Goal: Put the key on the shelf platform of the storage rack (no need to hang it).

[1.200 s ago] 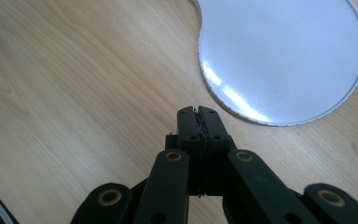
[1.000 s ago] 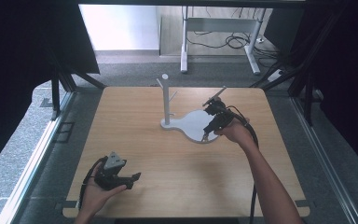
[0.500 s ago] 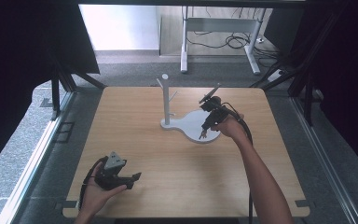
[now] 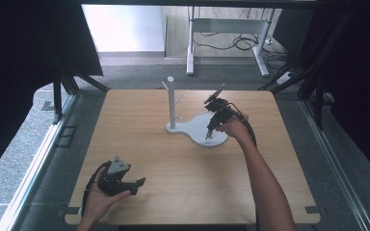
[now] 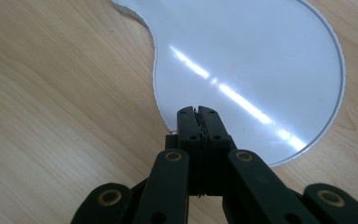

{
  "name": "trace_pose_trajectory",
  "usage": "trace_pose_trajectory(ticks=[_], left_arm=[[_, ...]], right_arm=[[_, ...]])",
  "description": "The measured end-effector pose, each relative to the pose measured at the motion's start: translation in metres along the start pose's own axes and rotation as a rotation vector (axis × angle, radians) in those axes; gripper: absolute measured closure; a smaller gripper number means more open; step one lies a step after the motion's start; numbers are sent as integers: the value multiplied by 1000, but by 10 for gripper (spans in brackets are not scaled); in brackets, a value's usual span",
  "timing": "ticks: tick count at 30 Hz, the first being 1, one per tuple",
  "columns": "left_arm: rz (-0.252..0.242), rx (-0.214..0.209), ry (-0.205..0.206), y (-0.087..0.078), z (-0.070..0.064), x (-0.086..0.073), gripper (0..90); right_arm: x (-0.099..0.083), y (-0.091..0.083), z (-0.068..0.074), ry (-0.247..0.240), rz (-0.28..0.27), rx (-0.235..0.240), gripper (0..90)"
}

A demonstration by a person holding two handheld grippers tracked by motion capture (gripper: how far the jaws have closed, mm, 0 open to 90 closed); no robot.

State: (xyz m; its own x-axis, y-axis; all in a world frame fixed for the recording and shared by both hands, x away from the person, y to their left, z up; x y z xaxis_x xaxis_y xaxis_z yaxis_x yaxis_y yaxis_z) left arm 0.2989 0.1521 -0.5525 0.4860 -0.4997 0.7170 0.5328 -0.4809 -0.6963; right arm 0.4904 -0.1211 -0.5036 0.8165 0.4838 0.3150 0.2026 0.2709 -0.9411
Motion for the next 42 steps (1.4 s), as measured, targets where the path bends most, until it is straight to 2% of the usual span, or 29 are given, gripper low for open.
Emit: trace_pose_trajectory(ticks=[6,9,16,21,25,28,42], left_arm=[[0,1,0,0,0,0,251],[-1,2,-1,-1,1,0,251],[-2,5,-2,-2,2,0,251],[-5,6,-4,-2,3,0,251],[-3,6,-3,-2,3,0,251],[-6,6,-1,-2,2,0,250],[0,8,-1,-1,3,-1,251]], right_arm=[[6,4,-6,13,-1,-12,894],[10,9,-11,36,-4,-16,894],[13,19,-14,44,7,-19,894],[19,26,-19,80,-12,-10,894],[19,28,-21,87,-18,-6,894],[16,33,-23,85,-7,-32,894],[11,52,-32,102,-19,-38,892]])
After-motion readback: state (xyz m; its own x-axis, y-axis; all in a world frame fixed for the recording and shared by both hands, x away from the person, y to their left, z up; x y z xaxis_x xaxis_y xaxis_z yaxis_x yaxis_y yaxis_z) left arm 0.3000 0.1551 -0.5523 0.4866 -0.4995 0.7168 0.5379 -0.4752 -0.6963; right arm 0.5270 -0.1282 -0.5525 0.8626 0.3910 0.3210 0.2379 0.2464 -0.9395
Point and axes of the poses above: each handheld gripper's, and its own axes: y roughly forward along the jaws, x roughly out of its top, z roughly to its left, the point moved 9 cm from there along y, roughly forward along the jaws, and after that the axes turned 7 degrees about y, right-handed, at the moved point
